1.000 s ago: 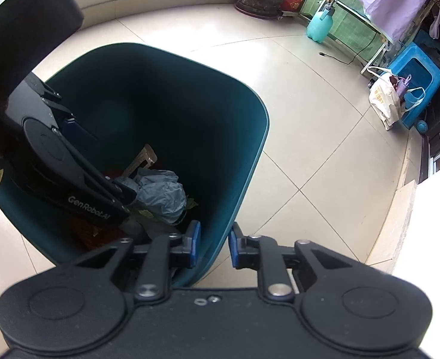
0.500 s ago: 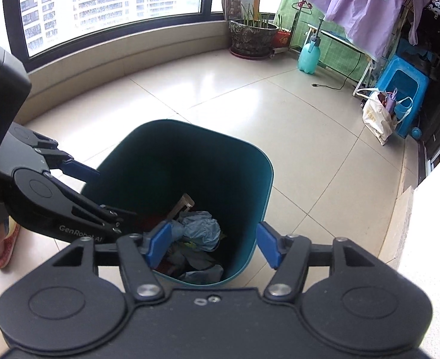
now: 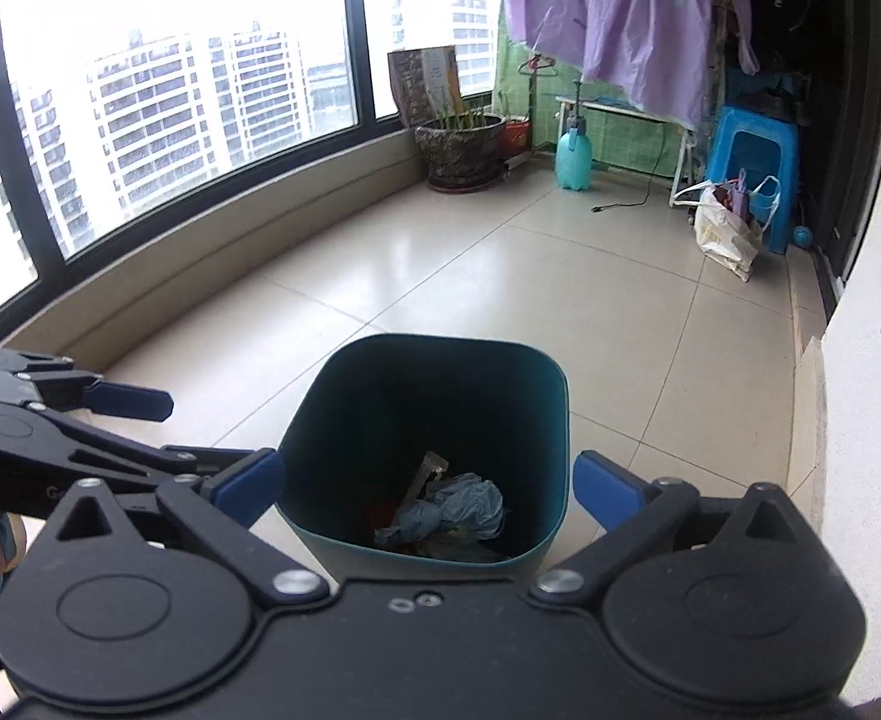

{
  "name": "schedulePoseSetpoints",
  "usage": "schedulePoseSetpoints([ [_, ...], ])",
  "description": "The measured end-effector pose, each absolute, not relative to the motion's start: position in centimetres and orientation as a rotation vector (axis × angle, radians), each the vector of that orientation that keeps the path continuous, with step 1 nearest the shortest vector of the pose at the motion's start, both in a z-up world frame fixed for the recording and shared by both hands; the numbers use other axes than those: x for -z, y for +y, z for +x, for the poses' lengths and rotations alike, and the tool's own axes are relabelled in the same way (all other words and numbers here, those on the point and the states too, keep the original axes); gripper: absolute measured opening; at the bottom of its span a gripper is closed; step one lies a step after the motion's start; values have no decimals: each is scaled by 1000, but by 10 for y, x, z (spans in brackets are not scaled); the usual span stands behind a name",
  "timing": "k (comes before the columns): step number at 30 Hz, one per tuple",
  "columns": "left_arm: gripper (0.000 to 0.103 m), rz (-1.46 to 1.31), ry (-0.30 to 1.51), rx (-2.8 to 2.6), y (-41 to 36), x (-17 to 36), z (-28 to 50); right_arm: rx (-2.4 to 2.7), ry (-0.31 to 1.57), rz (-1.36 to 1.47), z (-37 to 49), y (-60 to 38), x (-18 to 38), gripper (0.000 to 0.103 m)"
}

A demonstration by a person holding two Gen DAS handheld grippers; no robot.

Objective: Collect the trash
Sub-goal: 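Set the wastebasket upright on the floor with the right gripper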

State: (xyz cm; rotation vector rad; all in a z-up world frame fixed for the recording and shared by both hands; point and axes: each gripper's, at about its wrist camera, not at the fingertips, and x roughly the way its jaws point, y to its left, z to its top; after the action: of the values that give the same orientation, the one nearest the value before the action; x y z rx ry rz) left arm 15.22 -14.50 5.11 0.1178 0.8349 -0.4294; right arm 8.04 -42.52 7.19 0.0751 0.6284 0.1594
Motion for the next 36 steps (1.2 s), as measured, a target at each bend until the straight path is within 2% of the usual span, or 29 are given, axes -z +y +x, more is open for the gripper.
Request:
schedulePoseSetpoints([
  [8, 82, 75, 770, 443, -128, -69, 132, -146, 547, 140, 50, -420, -75, 103],
  [13, 82, 38, 744, 443, -118, -72, 128, -163, 560, 164, 49, -416, -72, 103],
  [27, 82, -97, 780, 453, -97, -55, 143, -193, 565, 122, 64, -402, -66, 103],
  [36, 84, -83, 835, 415, -100, -47, 150, -195, 587, 118, 66, -401, -61, 103],
])
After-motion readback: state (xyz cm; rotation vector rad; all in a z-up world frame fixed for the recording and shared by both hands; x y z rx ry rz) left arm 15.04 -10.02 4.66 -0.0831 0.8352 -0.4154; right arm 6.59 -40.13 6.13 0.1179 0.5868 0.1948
